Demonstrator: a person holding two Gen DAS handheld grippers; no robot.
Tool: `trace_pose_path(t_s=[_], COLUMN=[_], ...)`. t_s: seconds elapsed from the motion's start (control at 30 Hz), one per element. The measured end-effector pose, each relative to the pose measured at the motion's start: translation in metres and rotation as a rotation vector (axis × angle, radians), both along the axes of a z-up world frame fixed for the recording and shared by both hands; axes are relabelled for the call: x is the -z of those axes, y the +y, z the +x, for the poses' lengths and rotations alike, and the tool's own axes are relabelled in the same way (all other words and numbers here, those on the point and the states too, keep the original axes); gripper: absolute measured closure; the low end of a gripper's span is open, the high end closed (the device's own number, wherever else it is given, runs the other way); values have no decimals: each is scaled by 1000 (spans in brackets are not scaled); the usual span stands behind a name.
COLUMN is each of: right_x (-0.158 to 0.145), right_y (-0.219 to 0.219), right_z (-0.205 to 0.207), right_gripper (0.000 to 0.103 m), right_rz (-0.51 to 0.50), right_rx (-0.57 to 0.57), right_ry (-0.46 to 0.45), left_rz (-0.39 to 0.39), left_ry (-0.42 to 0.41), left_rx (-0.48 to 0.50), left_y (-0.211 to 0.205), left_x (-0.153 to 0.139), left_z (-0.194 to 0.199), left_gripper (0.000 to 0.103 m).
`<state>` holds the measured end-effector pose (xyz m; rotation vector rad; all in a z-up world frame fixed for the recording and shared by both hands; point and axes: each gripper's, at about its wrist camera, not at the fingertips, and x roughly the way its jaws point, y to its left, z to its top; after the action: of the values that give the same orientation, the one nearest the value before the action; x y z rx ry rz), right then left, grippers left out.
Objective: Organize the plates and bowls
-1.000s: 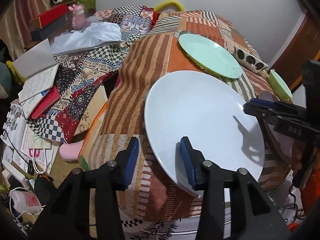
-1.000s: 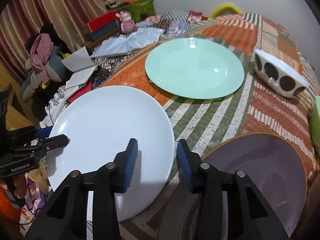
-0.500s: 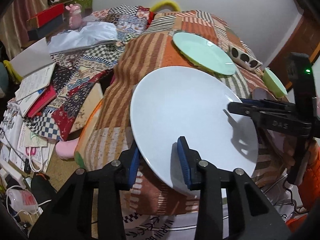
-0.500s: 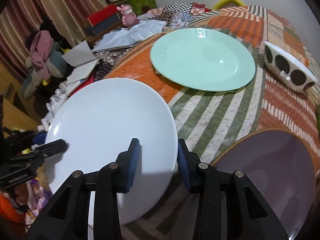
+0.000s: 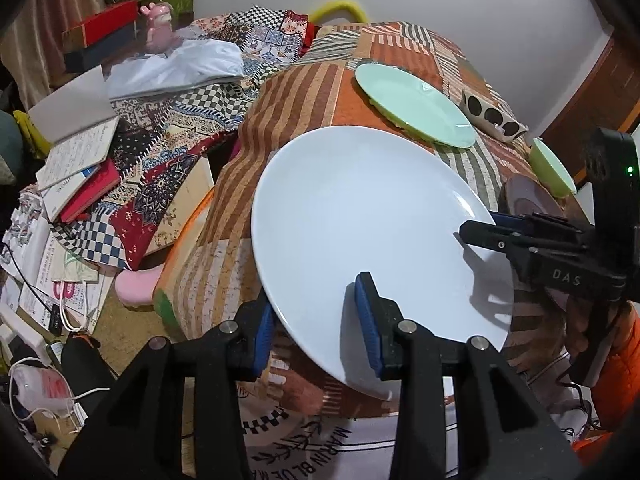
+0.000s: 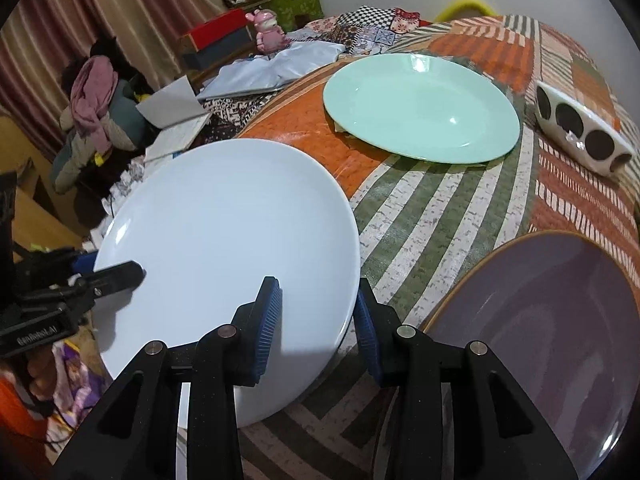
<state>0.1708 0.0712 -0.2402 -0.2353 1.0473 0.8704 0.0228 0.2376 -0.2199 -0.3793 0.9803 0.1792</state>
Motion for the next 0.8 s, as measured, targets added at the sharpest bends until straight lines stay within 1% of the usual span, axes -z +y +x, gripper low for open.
trace_pose_path(t_s=[0.17, 0.33, 0.6, 0.8], right_x=[-3, -9, -27, -40], right_y=[-4, -15, -35, -59], right_z=[-2, -3, -3, -2], right_gripper=[69, 69, 69, 69], right_rz=[17, 51, 101, 137], right_rx=[21, 49, 88, 133], right_ry=[-4, -8, -54, -84], left_rz=[40, 54, 86, 107], left_ry=[-20, -39, -86, -124], left_rx=[6, 10, 39, 76], left_y=[-6, -10, -24, -43], left_x=[-10, -18, -36, -50], left_z=[1, 5, 11, 20], left_gripper=[66, 65, 65, 65])
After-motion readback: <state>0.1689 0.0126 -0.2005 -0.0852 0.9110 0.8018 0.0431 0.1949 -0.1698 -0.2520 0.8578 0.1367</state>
